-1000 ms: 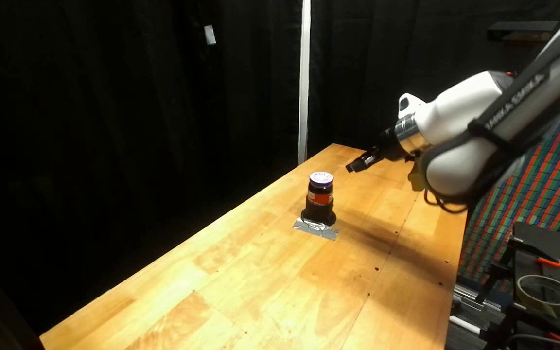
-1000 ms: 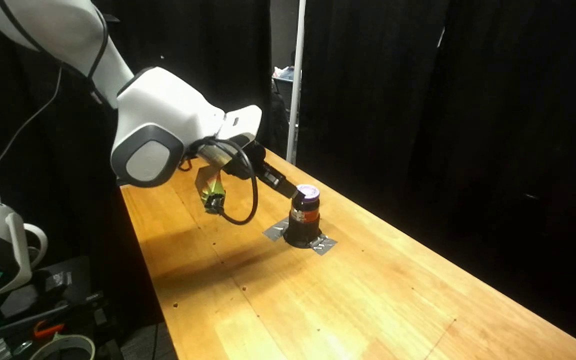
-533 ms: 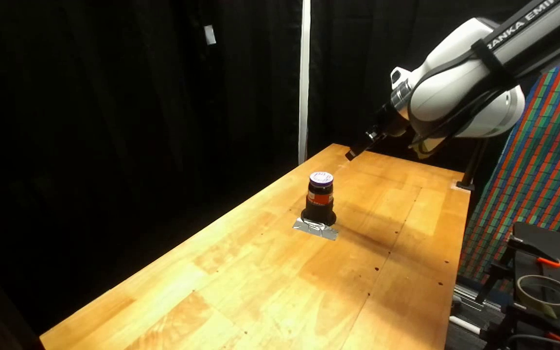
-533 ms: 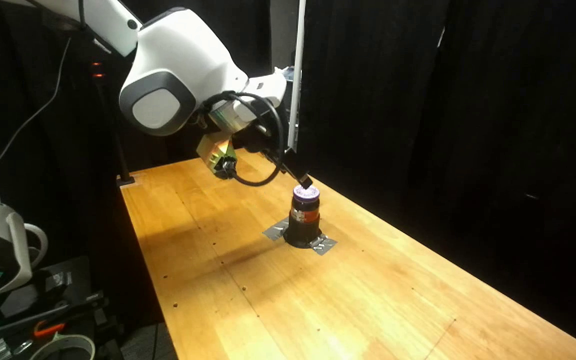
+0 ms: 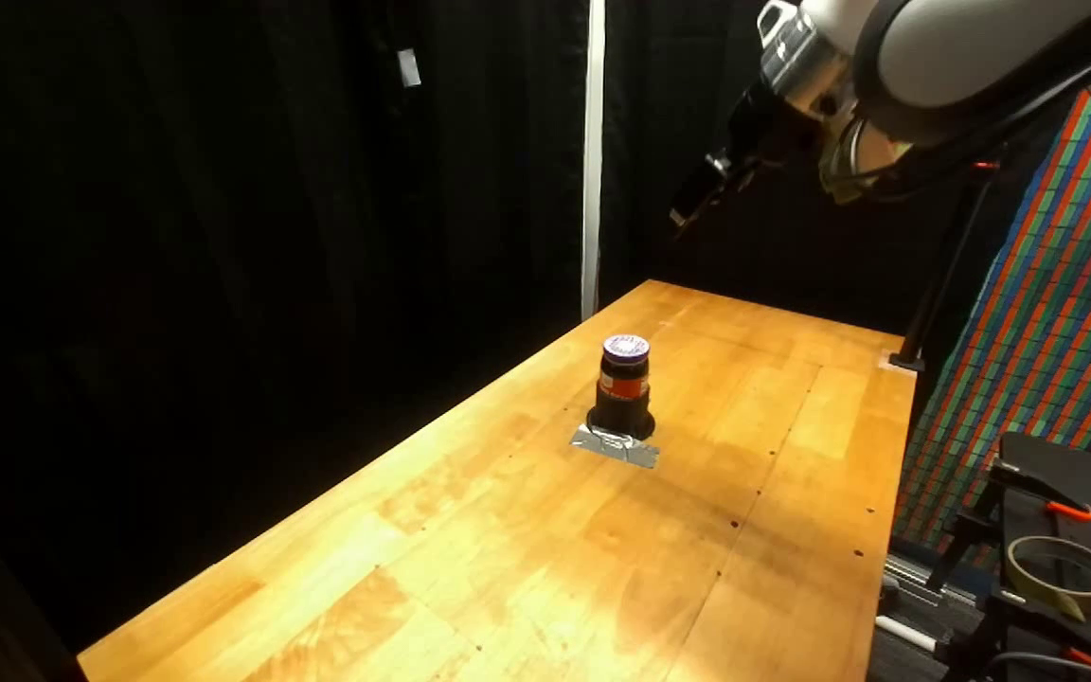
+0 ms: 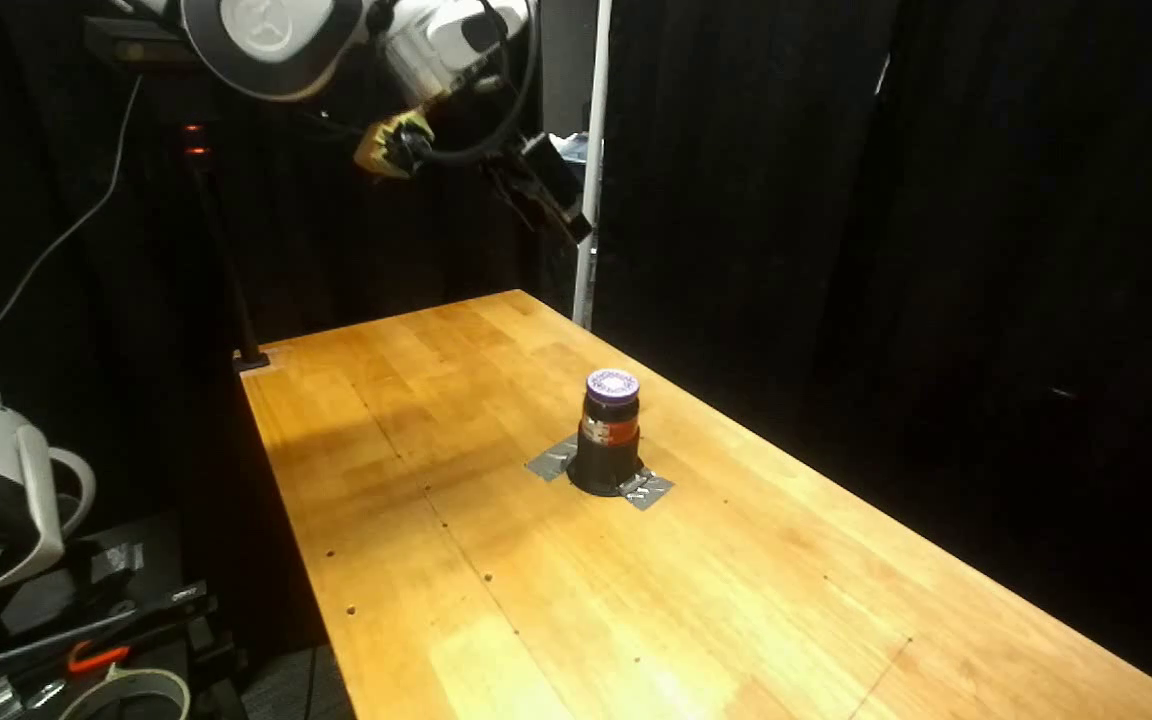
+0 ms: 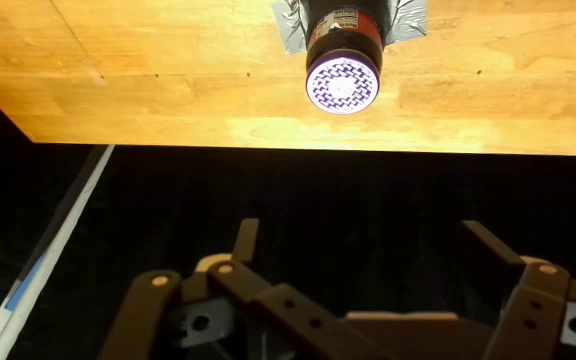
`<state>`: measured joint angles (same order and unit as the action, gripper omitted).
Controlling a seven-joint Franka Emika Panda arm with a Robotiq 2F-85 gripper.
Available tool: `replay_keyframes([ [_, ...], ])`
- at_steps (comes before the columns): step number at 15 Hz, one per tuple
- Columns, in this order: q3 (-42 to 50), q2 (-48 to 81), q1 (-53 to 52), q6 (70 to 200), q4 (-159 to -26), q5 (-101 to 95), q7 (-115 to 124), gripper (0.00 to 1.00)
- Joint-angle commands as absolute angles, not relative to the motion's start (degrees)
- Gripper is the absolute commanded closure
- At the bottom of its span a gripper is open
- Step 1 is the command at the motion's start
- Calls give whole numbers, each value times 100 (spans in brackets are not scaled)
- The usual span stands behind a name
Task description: Put the rubber band on the jar.
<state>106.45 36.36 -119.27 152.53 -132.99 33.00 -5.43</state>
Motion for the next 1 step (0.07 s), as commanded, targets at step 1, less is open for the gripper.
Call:
replay_keyframes([
  [1, 11205, 3947, -12358, 14518, -13019, 2549, 254, 0],
])
